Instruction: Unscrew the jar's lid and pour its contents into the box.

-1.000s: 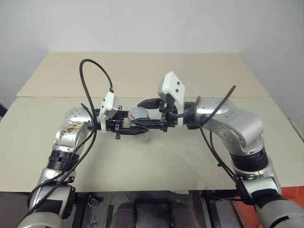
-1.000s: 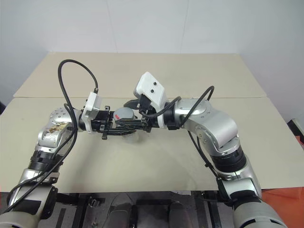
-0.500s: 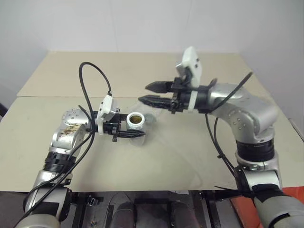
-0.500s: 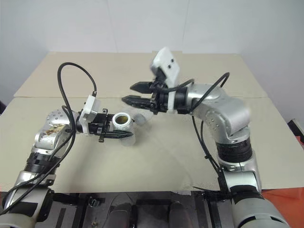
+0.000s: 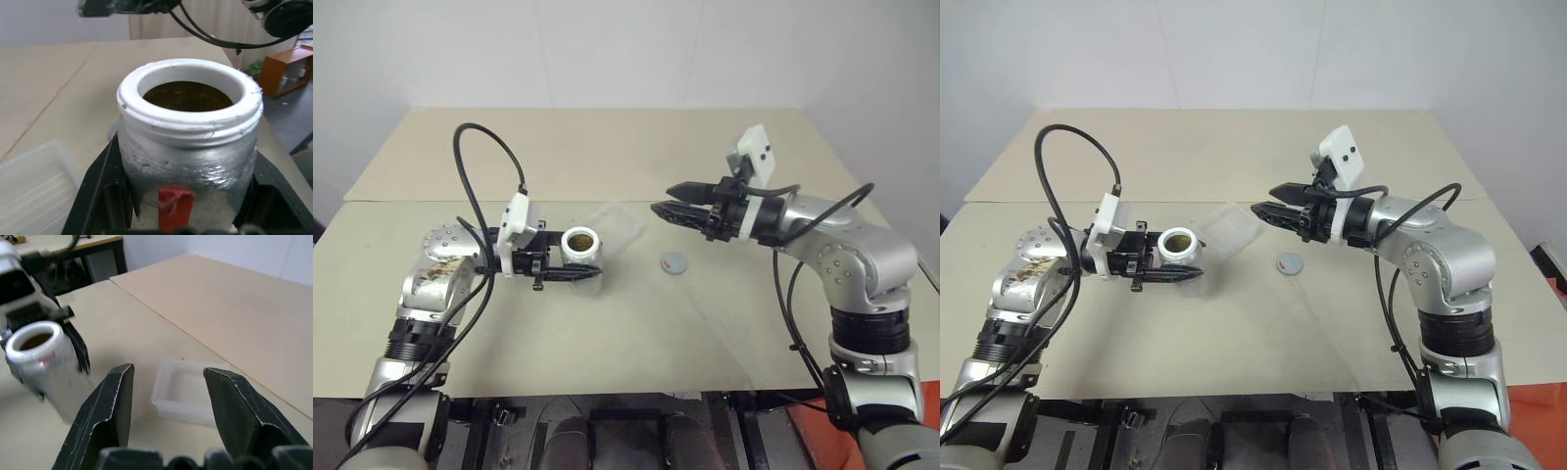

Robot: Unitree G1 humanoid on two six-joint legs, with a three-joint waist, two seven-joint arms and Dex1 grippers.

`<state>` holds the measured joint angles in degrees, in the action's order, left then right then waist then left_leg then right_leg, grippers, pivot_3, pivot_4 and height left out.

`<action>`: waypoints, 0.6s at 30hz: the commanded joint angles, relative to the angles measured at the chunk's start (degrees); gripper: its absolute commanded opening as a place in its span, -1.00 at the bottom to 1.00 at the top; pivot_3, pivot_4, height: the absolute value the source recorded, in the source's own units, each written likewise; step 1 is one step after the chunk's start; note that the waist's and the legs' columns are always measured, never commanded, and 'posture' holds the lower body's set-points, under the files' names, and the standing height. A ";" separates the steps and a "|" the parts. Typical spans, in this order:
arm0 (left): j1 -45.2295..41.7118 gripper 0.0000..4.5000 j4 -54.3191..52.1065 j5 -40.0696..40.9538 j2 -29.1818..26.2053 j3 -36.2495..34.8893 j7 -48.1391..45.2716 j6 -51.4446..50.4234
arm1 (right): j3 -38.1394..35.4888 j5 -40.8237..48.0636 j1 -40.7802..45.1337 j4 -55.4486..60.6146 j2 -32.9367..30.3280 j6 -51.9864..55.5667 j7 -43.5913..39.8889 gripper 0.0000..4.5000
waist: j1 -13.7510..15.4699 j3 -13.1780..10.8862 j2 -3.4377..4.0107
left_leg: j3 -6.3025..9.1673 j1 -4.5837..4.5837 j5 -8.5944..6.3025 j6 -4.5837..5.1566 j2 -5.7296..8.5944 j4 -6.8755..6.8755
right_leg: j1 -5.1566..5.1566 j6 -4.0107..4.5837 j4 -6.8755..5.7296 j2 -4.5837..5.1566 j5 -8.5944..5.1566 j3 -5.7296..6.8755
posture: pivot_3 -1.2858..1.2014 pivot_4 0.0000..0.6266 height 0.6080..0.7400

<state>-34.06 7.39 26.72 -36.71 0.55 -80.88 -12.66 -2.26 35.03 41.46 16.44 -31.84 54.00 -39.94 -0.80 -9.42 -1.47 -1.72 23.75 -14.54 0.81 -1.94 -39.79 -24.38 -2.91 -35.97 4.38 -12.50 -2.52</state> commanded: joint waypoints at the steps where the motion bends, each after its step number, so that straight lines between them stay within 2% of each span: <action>1: -0.48 -0.09 -1.71 0.52 -1.31 -2.78 1.53 1.14 | -2.49 0.38 -1.91 3.90 -2.15 -2.71 -0.67 0.22 | 0.02 0.00 0.00 | 0.00 0.01 0.00 0.00 0.00 0.00 | 0.00 0.00 0.00 0.00 0.00 0.00 | 0.03 -0.52 1.00; 9: -1.37 -0.09 0.98 -1.88 -4.72 -6.08 5.77 3.98 | -3.42 0.64 -10.02 8.30 -7.68 -7.05 -5.29 0.22 | 0.08 0.00 -0.01 | 0.00 0.00 0.00 0.00 0.00 -0.01 | 0.02 0.00 0.06 0.00 0.00 0.00 | 0.03 -0.52 1.00; 18: -2.34 -0.09 3.42 -3.54 -6.29 -7.31 9.07 5.12 | -2.83 0.12 -12.47 8.10 -9.36 -9.74 -7.15 0.22 | 0.07 -0.01 -0.01 | 0.00 -0.01 0.00 0.00 0.00 -0.01 | 0.02 0.00 0.07 0.00 0.00 0.00 | 0.03 -0.52 1.00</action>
<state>-35.05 11.05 23.24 -41.91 -4.94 -72.42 -8.65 -3.35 35.01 28.50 23.14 -40.24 46.27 -46.44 -0.73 -9.42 -1.48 -1.72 23.74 -14.54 0.81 -1.94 -39.80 -24.36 -2.91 -35.90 4.38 -12.50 -2.52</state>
